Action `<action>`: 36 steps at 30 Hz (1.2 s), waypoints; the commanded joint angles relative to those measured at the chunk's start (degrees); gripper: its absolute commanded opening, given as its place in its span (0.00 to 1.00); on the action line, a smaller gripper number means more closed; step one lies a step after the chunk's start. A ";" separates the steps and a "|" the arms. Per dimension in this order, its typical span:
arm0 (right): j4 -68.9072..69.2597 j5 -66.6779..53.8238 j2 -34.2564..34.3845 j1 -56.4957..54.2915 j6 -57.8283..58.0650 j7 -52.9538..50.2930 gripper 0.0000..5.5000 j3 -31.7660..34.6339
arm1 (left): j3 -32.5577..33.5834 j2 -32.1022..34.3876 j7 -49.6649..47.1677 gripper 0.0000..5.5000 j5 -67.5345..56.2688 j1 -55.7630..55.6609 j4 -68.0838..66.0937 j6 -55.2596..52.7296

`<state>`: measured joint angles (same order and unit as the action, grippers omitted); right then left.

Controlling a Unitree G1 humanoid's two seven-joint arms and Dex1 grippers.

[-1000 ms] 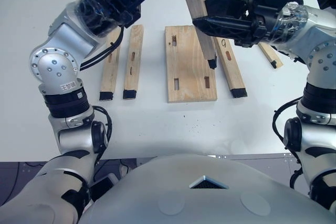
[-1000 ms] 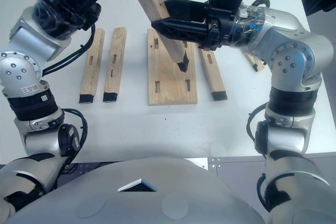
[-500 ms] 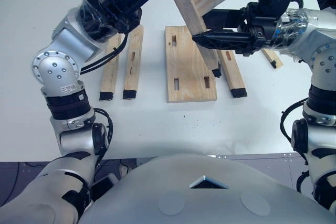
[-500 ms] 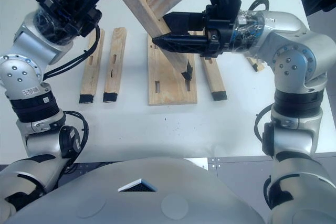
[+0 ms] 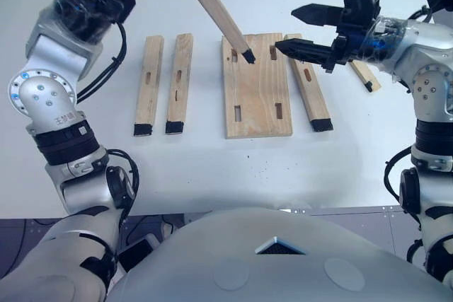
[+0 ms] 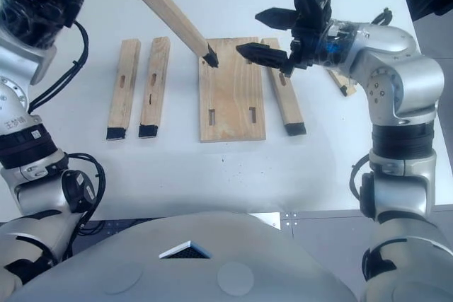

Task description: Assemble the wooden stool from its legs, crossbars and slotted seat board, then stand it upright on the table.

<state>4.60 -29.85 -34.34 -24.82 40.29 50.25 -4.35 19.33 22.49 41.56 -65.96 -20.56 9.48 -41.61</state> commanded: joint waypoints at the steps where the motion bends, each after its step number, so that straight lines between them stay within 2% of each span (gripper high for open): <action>1: -2.93 2.02 3.68 -0.48 -1.93 -7.17 0.60 3.45 | -1.13 0.71 -0.96 0.37 0.95 4.87 6.65 -0.12; 5: -7.83 3.19 4.53 -2.81 -3.56 -10.53 0.44 6.11 | -2.73 2.18 -1.70 0.37 3.63 8.55 12.49 0.57; 7: -9.23 3.78 4.49 -4.03 -3.95 -10.26 0.40 6.16 | -4.73 3.15 -0.94 0.37 6.62 10.94 14.09 1.21; 12: -12.78 4.65 3.89 -6.34 -4.24 -8.37 0.22 5.84 | -9.04 2.46 -0.10 0.37 10.15 15.15 15.75 2.59; 18: -14.99 5.74 3.36 -8.69 -4.08 -5.61 0.00 5.30 | -10.48 2.27 0.04 0.37 12.84 17.20 16.55 5.36; 22: -15.01 6.52 3.38 -8.53 -4.02 -4.21 0.00 4.80 | -9.64 3.44 0.37 0.37 12.54 16.89 16.67 5.51; 29: -14.89 7.52 3.49 -7.47 -4.14 -2.35 0.00 3.93 | -13.32 2.94 2.40 0.37 19.32 17.56 13.31 10.10; 36: -14.12 7.76 3.79 -6.19 -3.91 -1.73 0.00 4.04 | -15.62 10.45 8.56 0.37 23.62 17.31 10.58 11.79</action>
<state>-10.37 -22.46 -30.10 -31.77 36.34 48.51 -0.15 4.49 28.98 49.49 -46.64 -4.05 22.36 -27.38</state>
